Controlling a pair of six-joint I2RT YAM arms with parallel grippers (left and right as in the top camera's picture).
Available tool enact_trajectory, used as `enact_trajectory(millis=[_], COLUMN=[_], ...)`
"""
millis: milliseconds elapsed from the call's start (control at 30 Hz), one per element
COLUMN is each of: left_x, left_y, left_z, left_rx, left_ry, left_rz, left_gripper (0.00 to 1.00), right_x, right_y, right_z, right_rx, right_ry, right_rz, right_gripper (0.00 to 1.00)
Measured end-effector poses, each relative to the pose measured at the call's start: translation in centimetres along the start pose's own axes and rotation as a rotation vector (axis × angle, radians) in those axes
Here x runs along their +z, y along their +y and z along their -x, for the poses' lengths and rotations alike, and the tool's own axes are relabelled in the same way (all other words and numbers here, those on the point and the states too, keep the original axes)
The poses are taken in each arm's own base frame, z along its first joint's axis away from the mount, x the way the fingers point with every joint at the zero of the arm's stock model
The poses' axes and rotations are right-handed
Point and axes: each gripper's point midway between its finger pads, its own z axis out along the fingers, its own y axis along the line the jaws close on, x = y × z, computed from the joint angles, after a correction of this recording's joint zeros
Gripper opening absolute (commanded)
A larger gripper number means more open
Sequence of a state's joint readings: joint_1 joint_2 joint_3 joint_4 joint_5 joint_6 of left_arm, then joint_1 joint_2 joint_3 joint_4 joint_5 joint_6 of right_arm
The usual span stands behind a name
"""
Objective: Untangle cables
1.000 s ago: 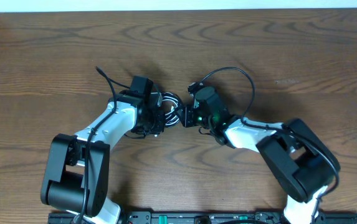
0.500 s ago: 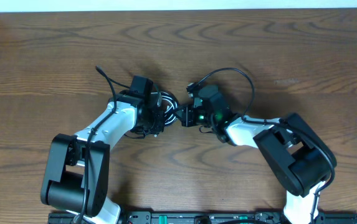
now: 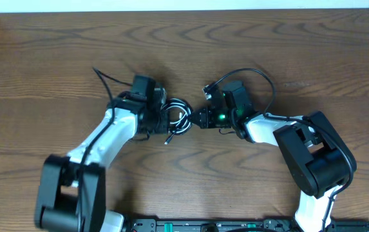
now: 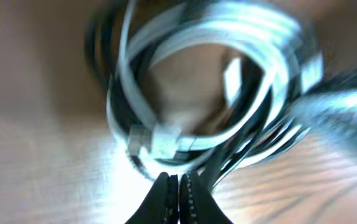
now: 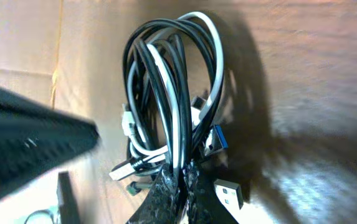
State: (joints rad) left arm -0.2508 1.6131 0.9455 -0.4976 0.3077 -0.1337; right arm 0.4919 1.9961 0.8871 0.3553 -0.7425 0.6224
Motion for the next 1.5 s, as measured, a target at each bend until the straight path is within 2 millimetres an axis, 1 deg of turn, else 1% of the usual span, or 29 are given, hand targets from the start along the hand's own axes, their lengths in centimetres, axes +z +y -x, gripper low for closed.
enact_trajectory(millis=[67, 167, 233, 267, 300, 333, 400, 433, 467, 700, 767, 833, 967, 1067, 1300, 1500], left_x=[-1.0, -1.3, -1.3, -1.3, -1.2, -1.2, -1.2, -1.2, -1.2, -1.4, -1.4, -1.2, -0.7, -0.4, 0.2, 0.2], left_y=[-0.6, -0.8, -0.7, -0.7, -0.6, -0.5, -0.3, -0.2, -0.1, 0.3, 0.3, 0.2, 0.0, 0.0, 0.4, 0.5], left_z=[1.5, 2.2, 1.9, 1.6, 1.3, 0.8, -0.2, -0.6, -1.0, -3.3, -3.4, -2.8, -1.4, -0.8, -1.9, -2.2], left_rx=[0.018, 0.026, 0.023, 0.020, 0.017, 0.013, 0.002, -0.003, -0.004, -0.031, -0.032, -0.024, -0.008, 0.002, -0.004, -0.007], left_ry=[-0.069, -0.099, -0.088, -0.076, -0.062, -0.043, -0.003, 0.013, 0.029, 0.122, 0.125, 0.101, 0.030, -0.005, 0.017, 0.030], left_rz=[-0.014, -0.020, -0.018, -0.015, -0.013, -0.009, -0.001, 0.003, 0.006, 0.024, 0.024, 0.019, 0.005, -0.002, 0.003, 0.005], left_gripper=[0.08, 0.09, 0.10, 0.13, 0.14, 0.16, 0.17, 0.21, 0.23, 0.24, 0.30, 0.31, 0.32, 0.31, 0.30, 0.30], right_x=[0.1, 0.1, 0.1, 0.1, 0.1, 0.1, 0.1, 0.1, 0.1, 0.2, 0.2, 0.2, 0.2, 0.3, 0.3, 0.3], right_y=[0.4, 0.8, 0.9, 0.9, 1.0, 1.0, 1.0, 1.1, 1.1, 1.1, 1.1, 1.1, 1.2, 1.2, 1.2, 1.2], right_z=[-0.4, -0.6, -0.7, -0.8, -0.8, -0.8, -0.8, -0.8, -0.8, -0.9, -0.9, -0.9, -1.0, -1.0, -1.1, -1.1], right_rx=[-0.015, -0.027, -0.033, -0.034, -0.035, -0.036, -0.037, -0.038, -0.038, -0.039, -0.039, -0.040, -0.042, -0.042, -0.044, -0.046], right_ry=[0.018, 0.030, 0.035, 0.037, 0.038, 0.039, 0.040, 0.041, 0.042, 0.044, 0.044, 0.044, 0.045, 0.046, 0.048, 0.048], right_rz=[0.022, 0.038, 0.045, 0.047, 0.049, 0.051, 0.052, 0.054, 0.054, 0.055, 0.055, 0.055, 0.055, 0.055, 0.054, 0.054], right_gripper=[0.01, 0.01, 0.01, 0.01, 0.01, 0.01, 0.01, 0.01, 0.01, 0.01, 0.01, 0.01, 0.01, 0.01, 0.01, 0.01])
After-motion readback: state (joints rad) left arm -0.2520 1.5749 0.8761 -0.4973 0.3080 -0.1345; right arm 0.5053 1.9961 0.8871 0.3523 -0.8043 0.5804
